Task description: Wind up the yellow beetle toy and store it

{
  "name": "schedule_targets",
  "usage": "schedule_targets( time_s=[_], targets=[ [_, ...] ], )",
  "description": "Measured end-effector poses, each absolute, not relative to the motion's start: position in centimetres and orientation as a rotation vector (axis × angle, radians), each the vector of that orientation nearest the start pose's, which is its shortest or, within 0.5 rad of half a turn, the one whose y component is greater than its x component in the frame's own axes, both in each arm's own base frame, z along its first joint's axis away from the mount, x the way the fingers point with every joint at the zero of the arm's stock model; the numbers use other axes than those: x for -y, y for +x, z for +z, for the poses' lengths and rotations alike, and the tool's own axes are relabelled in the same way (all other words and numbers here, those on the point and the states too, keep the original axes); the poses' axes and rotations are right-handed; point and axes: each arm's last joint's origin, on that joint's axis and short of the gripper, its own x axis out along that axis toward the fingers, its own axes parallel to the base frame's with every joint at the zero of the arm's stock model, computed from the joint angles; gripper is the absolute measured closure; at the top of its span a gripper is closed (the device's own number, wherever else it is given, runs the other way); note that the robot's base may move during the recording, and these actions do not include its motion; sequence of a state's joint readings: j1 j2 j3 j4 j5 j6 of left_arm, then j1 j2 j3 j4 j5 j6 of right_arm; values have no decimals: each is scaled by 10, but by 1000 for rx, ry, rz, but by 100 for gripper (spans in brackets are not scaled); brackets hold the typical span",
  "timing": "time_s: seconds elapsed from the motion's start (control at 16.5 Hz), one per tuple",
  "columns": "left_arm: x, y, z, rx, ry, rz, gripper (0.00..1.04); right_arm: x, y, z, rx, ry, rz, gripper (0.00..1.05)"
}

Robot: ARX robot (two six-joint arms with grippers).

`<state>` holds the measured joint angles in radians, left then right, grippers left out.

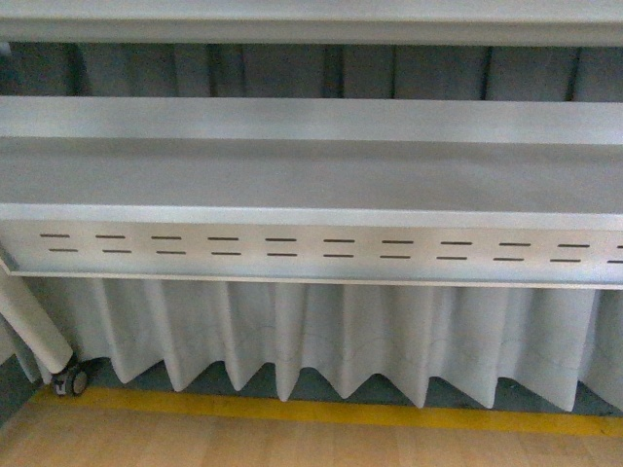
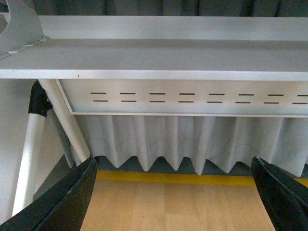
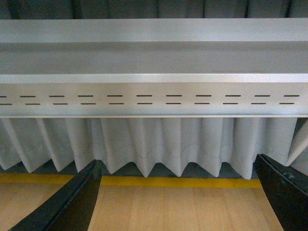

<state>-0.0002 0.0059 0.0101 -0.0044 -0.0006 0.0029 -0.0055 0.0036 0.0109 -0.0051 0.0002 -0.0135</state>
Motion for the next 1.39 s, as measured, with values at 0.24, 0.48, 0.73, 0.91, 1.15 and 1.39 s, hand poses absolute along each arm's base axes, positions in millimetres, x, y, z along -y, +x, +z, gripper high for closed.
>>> schedule_targets(
  time_s=[0.24,0.48,0.73,0.91,1.15,1.39],
  targets=[
    [0,97,166,0,3,0,7,1,97,166,2,-14,-6,7],
    [0,97,166,0,3,0,7,1,97,166,2,-14,-6,7],
    [0,97,166,-1,3,0,7,1,97,166,2,-14,-6,7],
    [0,97,166,-1,3,0,7,1,97,166,2,-14,-6,7],
    [0,97,166,0,3,0,7,1,97,166,2,-14,-6,7],
    [0,97,166,0,3,0,7,1,97,166,2,-14,-6,7]
  ],
)
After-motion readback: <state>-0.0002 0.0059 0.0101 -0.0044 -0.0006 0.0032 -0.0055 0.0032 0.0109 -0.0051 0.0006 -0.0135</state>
